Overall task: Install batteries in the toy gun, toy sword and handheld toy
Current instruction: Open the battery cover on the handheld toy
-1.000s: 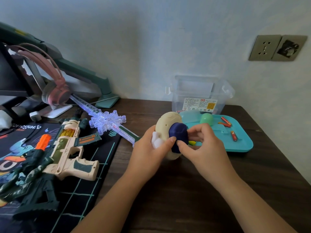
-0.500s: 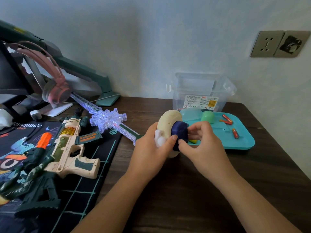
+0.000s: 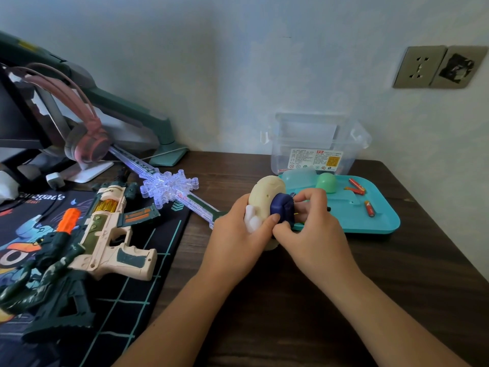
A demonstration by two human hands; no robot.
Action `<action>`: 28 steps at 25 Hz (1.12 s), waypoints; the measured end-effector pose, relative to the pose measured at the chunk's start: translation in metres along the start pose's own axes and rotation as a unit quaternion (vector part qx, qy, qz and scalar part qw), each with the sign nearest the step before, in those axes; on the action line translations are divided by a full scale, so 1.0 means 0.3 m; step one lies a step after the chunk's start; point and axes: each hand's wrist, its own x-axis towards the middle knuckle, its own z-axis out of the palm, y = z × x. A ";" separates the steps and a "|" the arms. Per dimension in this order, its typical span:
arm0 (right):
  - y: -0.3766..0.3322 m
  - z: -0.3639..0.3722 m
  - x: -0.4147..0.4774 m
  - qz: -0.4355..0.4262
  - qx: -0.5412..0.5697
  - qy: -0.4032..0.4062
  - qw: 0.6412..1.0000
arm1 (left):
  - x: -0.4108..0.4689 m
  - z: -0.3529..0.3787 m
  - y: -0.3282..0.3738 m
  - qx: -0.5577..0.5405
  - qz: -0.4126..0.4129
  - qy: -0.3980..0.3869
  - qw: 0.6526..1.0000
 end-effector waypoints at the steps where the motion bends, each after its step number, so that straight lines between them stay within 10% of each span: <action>1: 0.002 0.001 0.001 0.000 -0.006 -0.001 1.000 | 0.000 0.000 0.001 -0.001 -0.004 -0.003 1.000; 13: 0.013 -0.009 -0.001 -0.030 0.037 -0.015 0.999 | 0.024 -0.013 -0.017 -0.074 -0.081 0.001 0.994; 20: 0.031 -0.019 0.027 0.155 0.311 0.030 0.937 | 0.047 -0.032 -0.010 -0.225 -0.197 -0.001 0.954; 28: 0.076 -0.014 0.022 0.093 -0.093 -0.134 0.982 | 0.070 -0.076 -0.017 -0.315 -0.241 -0.029 0.918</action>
